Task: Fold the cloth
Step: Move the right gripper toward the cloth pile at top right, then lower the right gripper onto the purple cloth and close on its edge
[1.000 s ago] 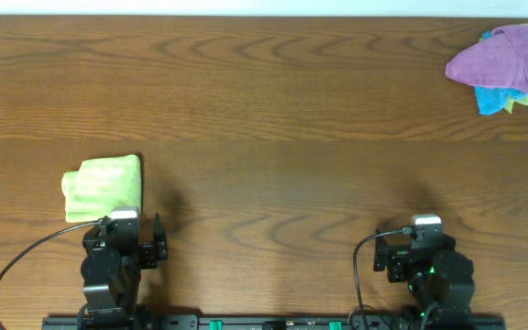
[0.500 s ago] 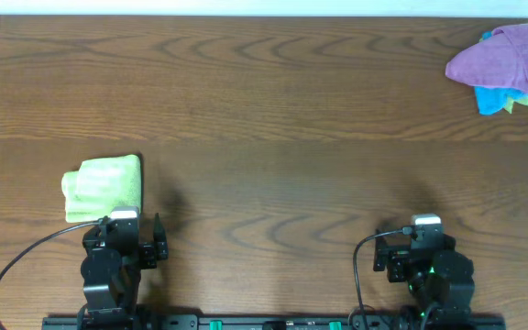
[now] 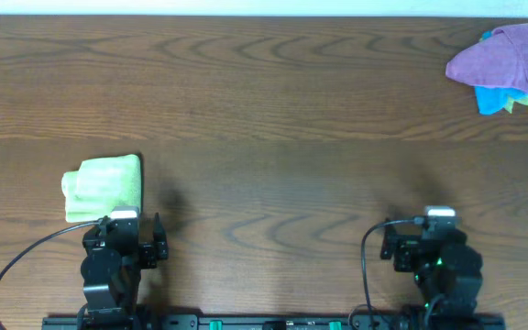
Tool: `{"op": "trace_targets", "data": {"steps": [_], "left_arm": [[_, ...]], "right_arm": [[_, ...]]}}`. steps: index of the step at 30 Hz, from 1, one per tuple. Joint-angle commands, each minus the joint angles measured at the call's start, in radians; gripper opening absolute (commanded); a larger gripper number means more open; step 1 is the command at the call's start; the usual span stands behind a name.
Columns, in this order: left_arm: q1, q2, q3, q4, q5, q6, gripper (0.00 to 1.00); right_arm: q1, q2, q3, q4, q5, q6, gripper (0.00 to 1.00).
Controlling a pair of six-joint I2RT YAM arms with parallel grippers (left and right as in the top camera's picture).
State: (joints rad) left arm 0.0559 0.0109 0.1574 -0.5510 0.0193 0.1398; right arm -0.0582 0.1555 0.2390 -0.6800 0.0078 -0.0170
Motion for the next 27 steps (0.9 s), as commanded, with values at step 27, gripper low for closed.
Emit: {"op": "trace_targets", "data": {"steps": [27], "left_arm": [[-0.004, -0.007, -0.011, 0.002, 0.004, 0.021, 0.95]], "right_arm": [[-0.348, 1.126, 0.949, -0.010, -0.071, 0.068, 0.99]]}}
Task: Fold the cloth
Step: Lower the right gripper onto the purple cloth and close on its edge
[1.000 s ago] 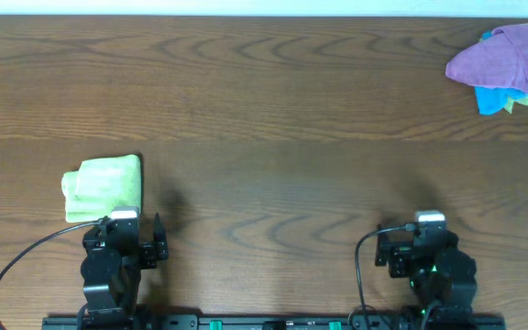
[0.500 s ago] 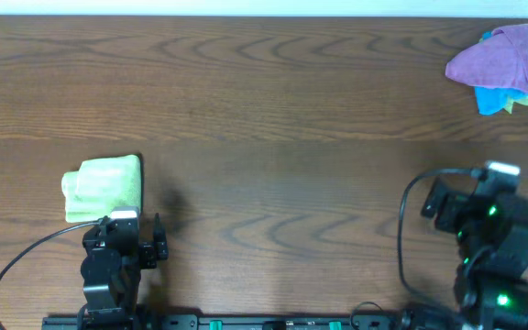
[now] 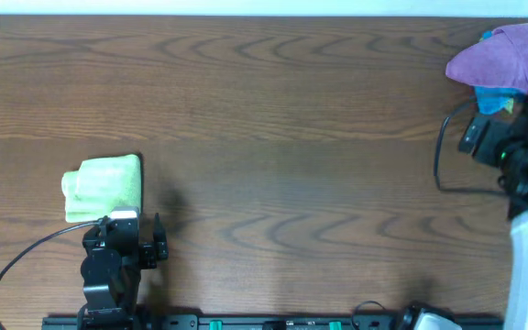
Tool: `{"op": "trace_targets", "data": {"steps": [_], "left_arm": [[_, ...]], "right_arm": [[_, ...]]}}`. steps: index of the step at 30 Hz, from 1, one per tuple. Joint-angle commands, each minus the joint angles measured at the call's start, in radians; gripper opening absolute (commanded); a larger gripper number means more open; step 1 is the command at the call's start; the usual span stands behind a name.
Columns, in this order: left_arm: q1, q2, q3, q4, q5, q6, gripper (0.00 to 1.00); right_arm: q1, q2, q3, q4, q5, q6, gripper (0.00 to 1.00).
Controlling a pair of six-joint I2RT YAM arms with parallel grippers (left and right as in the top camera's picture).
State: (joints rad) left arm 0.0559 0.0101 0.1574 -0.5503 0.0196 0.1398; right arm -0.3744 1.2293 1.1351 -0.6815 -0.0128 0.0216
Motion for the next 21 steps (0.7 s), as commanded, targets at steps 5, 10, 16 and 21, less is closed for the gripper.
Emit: {"op": "trace_targets", "data": {"steps": [5, 10, 16, 21], "left_arm": [[-0.004, -0.006, -0.011, 0.001, 0.003, 0.021, 0.96], [-0.004, -0.006, -0.011, 0.001, 0.003, 0.021, 0.95], [-0.004, -0.006, -0.011, 0.001, 0.003, 0.021, 0.95], [-0.004, -0.006, -0.011, 0.001, 0.003, 0.021, 0.95]], "right_arm": [[-0.091, 0.183, 0.158, -0.004, -0.121, 0.030, 0.99], [-0.101, 0.290, 0.261, -0.002, -0.134, 0.031, 0.99], [-0.100, 0.439, 0.405, 0.005, -0.130, 0.052, 0.99], [-0.095, 0.602, 0.574, 0.004, -0.126, 0.063, 0.99]]}}
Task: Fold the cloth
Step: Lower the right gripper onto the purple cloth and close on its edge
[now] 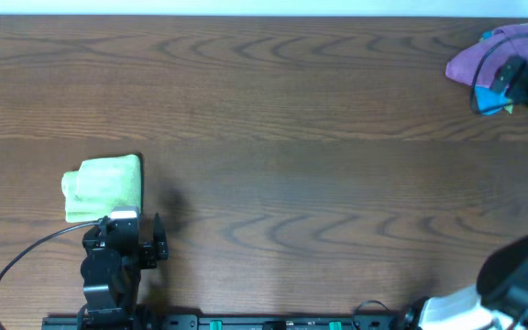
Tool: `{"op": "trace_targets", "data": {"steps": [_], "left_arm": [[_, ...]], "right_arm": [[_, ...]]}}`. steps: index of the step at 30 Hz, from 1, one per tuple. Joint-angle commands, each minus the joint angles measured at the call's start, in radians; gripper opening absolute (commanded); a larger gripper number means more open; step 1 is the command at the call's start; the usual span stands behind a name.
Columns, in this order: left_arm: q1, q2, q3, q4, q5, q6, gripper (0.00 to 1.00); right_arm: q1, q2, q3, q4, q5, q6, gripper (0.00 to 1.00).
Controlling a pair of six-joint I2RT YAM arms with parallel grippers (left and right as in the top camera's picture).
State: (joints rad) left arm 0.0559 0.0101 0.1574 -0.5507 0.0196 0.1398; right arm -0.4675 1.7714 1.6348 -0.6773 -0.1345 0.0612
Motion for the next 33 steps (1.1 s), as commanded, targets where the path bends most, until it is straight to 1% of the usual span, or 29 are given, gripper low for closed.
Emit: {"op": "trace_targets", "data": {"steps": [1, 6, 7, 10, 13, 19, 22, 26, 33], "left_arm": [[-0.004, -0.006, -0.011, 0.001, 0.003, 0.021, 0.95], [-0.004, -0.006, -0.011, 0.002, 0.003, 0.021, 0.95], [-0.004, -0.006, -0.011, 0.002, 0.003, 0.021, 0.95], [-0.004, -0.006, -0.011, 0.002, 0.003, 0.021, 0.96], [-0.004, -0.006, -0.011, 0.002, 0.003, 0.021, 0.95], [-0.004, -0.006, -0.011, 0.002, 0.003, 0.021, 0.95], [-0.004, -0.006, -0.011, 0.002, 0.003, 0.021, 0.96], [-0.004, -0.006, -0.011, 0.002, 0.003, 0.021, 0.95], [-0.004, -0.006, -0.011, 0.002, 0.003, 0.021, 0.95]], "right_arm": [[-0.001, 0.089, 0.105, 0.000, -0.004, 0.027, 0.99], [0.003, 0.210, 0.227, 0.018, -0.005, 0.039, 0.99], [0.004, 0.238, 0.242, 0.049, -0.021, 0.040, 0.99], [0.004, 0.272, 0.241, 0.154, -0.012, 0.039, 0.99], [0.003, 0.285, 0.240, 0.208, -0.004, 0.041, 0.99], [-0.002, 0.326, 0.240, 0.269, 0.021, 0.044, 0.99], [-0.003, 0.359, 0.240, 0.314, 0.090, 0.088, 0.97], [-0.010, 0.402, 0.240, 0.356, 0.113, 0.110, 0.99], [-0.038, 0.472, 0.240, 0.409, 0.161, 0.111, 0.99]]}}
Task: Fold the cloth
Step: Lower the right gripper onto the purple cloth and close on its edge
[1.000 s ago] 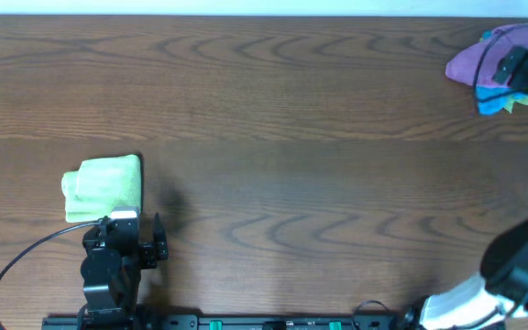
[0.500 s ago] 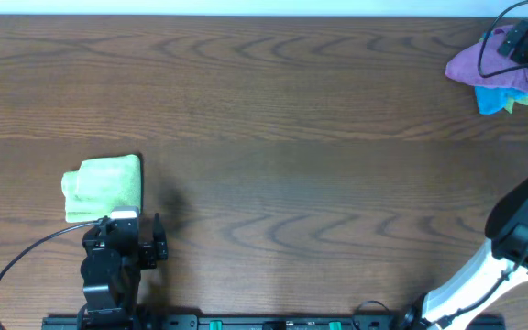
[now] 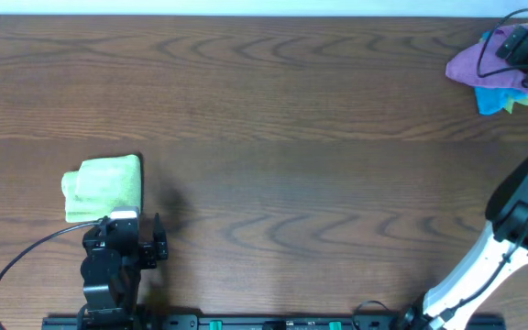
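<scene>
A crumpled pile of cloths lies at the table's far right corner, a purple cloth (image 3: 480, 64) on top of a blue one (image 3: 491, 101). My right gripper (image 3: 519, 43) is stretched out over the right part of the purple cloth. Whether its fingers are open or touching the cloth is too small to tell. A folded light-green cloth (image 3: 104, 187) lies at the front left. My left gripper (image 3: 124, 220) rests just in front of it, near the table's front edge, its jaws not discernible.
The brown wooden table (image 3: 264, 137) spans the whole view. My right arm (image 3: 511, 211) reaches from the front right up along the right edge. A black cable (image 3: 26, 252) loops beside the left arm's base.
My right gripper has moved a little further away and to the right, from the pile's near right side to on top of the purple cloth. The left arm and both cloth groups are unchanged.
Both arms were parked at the front edge, the green cloth folded at left and the pile at the far right. My right arm then stood near the pile's front edge, then at the pile, and now over the purple cloth.
</scene>
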Tool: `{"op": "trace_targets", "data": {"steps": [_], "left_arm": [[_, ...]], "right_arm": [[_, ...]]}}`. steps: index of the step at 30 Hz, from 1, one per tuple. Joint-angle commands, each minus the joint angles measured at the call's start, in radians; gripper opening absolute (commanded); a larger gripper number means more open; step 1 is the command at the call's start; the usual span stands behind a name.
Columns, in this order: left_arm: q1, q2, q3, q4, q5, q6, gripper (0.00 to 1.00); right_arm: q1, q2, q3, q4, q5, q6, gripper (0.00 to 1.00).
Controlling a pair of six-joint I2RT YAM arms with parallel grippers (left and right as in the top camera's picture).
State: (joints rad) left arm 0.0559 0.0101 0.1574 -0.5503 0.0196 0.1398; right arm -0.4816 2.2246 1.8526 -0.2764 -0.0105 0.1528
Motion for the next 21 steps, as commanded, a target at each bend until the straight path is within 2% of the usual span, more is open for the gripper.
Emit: {"op": "trace_targets", "data": {"steps": [1, 21], "left_arm": [[-0.004, -0.006, -0.011, 0.001, 0.003, 0.021, 0.95], [-0.004, -0.006, -0.011, 0.001, 0.003, 0.021, 0.95]], "right_arm": [[-0.030, 0.026, 0.022, 0.008, 0.037, 0.024, 0.99], [-0.074, 0.114, 0.025, 0.006, 0.040, 0.060, 0.99]]}}
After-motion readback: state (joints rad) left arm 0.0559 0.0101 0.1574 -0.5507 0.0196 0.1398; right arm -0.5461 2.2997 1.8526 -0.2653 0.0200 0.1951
